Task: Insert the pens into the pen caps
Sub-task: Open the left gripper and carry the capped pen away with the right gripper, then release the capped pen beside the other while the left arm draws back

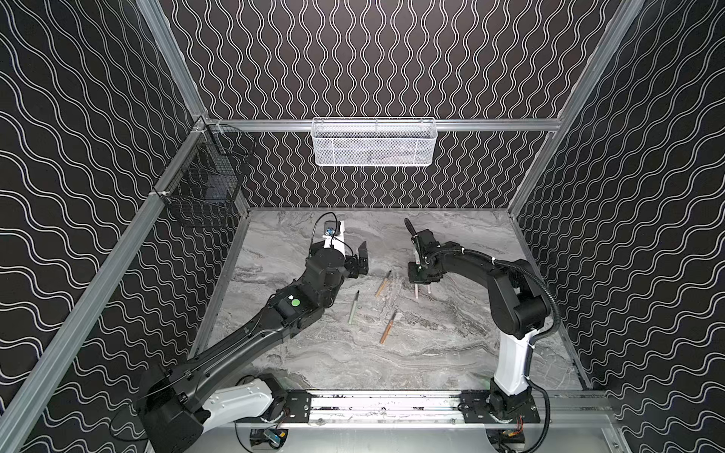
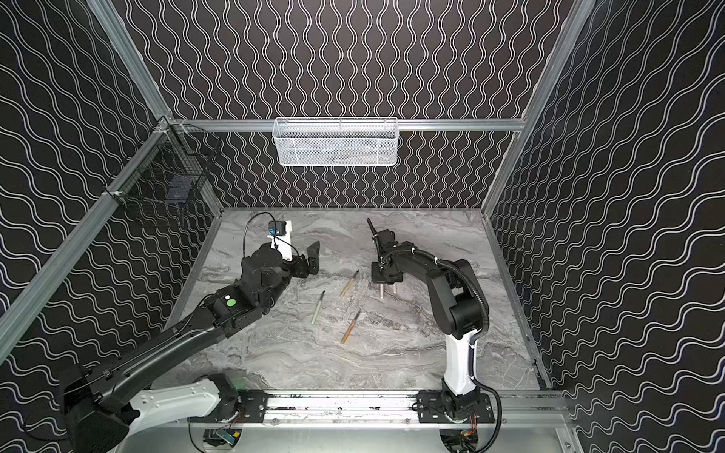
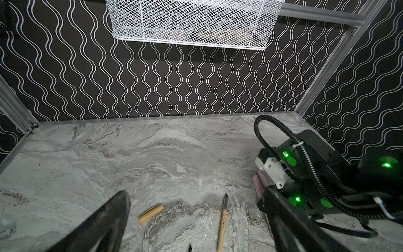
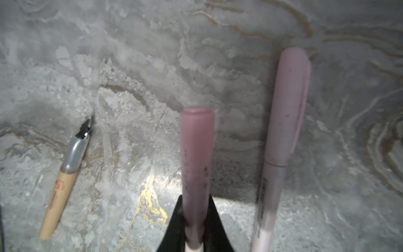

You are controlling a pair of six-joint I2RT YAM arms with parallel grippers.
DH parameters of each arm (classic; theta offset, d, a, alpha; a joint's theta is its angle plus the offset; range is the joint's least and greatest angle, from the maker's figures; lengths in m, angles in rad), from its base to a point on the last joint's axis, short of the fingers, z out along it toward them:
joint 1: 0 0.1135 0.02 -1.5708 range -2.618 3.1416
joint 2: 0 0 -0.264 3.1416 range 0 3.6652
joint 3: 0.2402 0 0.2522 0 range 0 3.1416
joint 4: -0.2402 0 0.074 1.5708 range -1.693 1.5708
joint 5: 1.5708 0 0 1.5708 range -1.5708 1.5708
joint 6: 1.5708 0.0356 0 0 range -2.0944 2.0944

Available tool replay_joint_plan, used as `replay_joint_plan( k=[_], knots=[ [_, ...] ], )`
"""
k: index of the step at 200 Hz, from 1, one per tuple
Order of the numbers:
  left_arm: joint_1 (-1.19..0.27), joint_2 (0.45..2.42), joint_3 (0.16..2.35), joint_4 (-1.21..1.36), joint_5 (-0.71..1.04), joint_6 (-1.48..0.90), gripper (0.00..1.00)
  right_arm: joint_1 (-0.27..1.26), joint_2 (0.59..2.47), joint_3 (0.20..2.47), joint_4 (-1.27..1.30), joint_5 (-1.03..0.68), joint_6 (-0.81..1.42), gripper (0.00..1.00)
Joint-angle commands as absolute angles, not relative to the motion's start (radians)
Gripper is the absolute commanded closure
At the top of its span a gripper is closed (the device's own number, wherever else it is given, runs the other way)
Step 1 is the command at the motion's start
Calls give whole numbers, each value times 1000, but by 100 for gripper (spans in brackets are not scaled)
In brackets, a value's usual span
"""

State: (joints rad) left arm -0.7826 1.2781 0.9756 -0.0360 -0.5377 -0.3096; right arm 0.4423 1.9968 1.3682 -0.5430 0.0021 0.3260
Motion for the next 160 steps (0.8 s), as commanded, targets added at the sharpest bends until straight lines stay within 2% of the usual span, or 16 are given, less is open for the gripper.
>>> replay_joint_plan(
  k=[1, 78, 121, 160],
  knots=[
    [-782, 1283, 981, -9, -523, -295, 2, 442, 2013, 1381, -571, 53, 352, 84],
    [-782, 1285, 978, -1, -509, -282, 3, 408, 2007, 1384, -552, 11, 395, 74],
    [-781, 1290, 981, 0, -516, -270, 3, 408, 1912, 1394, -553, -62, 399, 70],
    [-780, 1309, 988, -14, -524, -264, 4, 408, 1761, 1389, -563, -13, 393, 69]
  ],
)
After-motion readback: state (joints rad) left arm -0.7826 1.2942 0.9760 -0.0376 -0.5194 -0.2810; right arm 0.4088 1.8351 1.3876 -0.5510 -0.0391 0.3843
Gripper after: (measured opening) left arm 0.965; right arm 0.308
